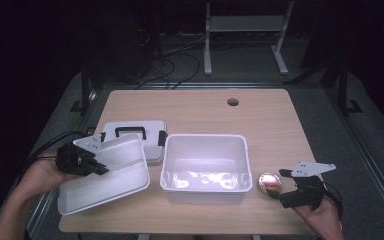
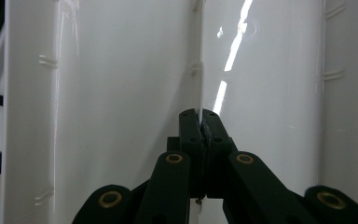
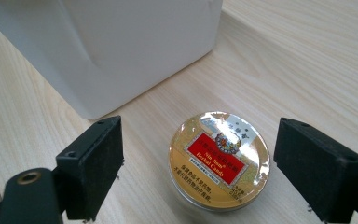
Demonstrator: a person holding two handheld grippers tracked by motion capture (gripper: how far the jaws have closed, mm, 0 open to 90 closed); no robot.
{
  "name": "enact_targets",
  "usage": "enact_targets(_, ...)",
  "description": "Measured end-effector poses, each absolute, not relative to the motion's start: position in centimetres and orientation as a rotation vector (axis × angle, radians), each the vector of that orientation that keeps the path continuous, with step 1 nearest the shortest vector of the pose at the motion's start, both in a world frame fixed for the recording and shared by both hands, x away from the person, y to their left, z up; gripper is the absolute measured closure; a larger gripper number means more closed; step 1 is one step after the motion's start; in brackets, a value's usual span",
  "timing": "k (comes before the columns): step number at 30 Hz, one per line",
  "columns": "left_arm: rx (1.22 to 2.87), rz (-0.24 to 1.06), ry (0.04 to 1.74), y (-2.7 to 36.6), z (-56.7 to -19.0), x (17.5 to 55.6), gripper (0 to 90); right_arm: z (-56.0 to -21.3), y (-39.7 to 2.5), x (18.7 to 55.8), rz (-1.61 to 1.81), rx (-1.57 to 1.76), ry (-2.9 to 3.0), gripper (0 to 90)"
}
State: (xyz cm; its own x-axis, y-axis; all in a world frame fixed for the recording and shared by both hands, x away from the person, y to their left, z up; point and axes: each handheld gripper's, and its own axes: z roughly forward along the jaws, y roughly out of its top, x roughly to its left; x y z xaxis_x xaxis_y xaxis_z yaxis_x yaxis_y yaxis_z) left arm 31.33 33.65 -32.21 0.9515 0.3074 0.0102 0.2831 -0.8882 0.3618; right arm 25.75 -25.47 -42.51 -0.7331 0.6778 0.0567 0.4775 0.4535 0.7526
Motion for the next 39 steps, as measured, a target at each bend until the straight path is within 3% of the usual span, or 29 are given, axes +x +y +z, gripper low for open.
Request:
enact_targets(14,2.809,-0.009,0.378,31.8,-38.4,31.5,89.3,-42.5,-25.5,25.8,1.142,0.996,2.456,15.0)
enact_targets(39,2.873,-0.066,0.300,29.9,-41.7,31.8,89.2,-42.6,-25.3,25.8,1.123,0.988,2.476,15.0)
